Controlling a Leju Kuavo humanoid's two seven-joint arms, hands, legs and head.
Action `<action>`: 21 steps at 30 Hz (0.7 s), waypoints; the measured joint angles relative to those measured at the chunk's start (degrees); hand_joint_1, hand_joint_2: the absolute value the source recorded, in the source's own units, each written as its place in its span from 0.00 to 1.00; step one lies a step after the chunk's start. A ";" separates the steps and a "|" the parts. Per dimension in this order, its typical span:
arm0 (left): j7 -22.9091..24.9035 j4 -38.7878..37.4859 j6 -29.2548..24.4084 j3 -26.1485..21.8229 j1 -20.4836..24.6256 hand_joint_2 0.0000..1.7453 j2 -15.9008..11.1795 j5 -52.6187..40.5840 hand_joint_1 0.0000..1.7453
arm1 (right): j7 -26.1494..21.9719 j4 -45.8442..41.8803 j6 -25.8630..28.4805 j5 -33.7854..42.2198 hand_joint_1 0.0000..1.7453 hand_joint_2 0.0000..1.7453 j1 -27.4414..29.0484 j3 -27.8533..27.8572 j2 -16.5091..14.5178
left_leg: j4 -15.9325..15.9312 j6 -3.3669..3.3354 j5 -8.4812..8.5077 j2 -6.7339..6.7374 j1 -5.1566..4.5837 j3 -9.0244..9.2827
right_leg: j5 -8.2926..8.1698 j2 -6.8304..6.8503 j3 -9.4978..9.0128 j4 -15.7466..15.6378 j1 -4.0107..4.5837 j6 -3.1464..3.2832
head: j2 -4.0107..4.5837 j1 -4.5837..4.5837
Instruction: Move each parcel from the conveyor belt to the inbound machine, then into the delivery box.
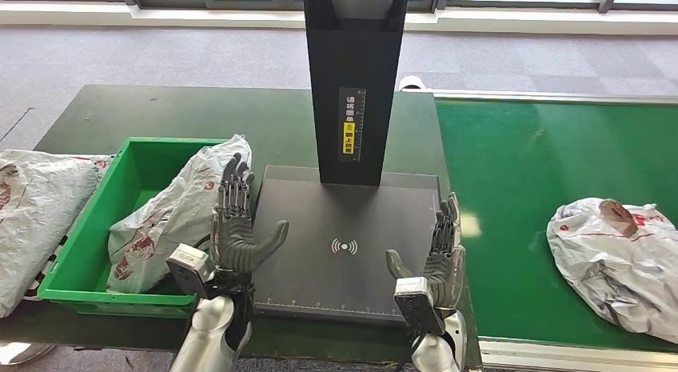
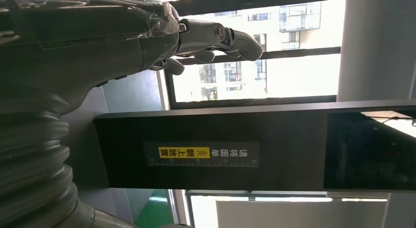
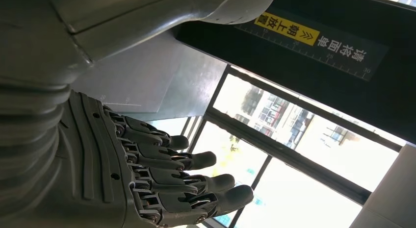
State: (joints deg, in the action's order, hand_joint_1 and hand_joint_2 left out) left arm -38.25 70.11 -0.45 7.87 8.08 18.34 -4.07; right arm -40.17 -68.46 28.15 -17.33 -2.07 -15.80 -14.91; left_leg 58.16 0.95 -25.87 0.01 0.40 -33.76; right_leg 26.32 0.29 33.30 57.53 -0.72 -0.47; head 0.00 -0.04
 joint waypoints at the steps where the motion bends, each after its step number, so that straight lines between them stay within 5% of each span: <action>1: 0.00 -0.16 -0.01 0.04 0.01 1.00 0.00 -0.03 0.00 | 0.00 0.05 0.00 0.00 0.00 1.00 -0.01 0.00 0.00 | 0.00 0.00 0.00 0.00 0.00 0.00 | 0.00 0.00 0.00 0.00 0.00 0.00 | 0.00 0.00; 21: 0.00 -5.35 -1.87 0.33 0.70 1.00 0.00 -2.65 0.00 | 0.00 0.61 -0.56 -0.33 0.00 1.00 -0.33 0.00 -0.02 | 0.00 0.00 0.00 0.01 0.00 0.00 | 0.00 -0.01 0.01 0.00 0.00 0.00 | 0.00 0.00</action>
State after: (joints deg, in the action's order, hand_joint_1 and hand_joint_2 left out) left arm -38.25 64.76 -2.32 8.21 8.78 18.34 -6.72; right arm -40.17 -67.86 27.58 -17.66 -2.40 -15.80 -14.93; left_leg 58.16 0.95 -25.87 0.02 0.40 -33.76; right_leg 26.32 0.28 33.31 57.53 -0.73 -0.47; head 0.00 -0.04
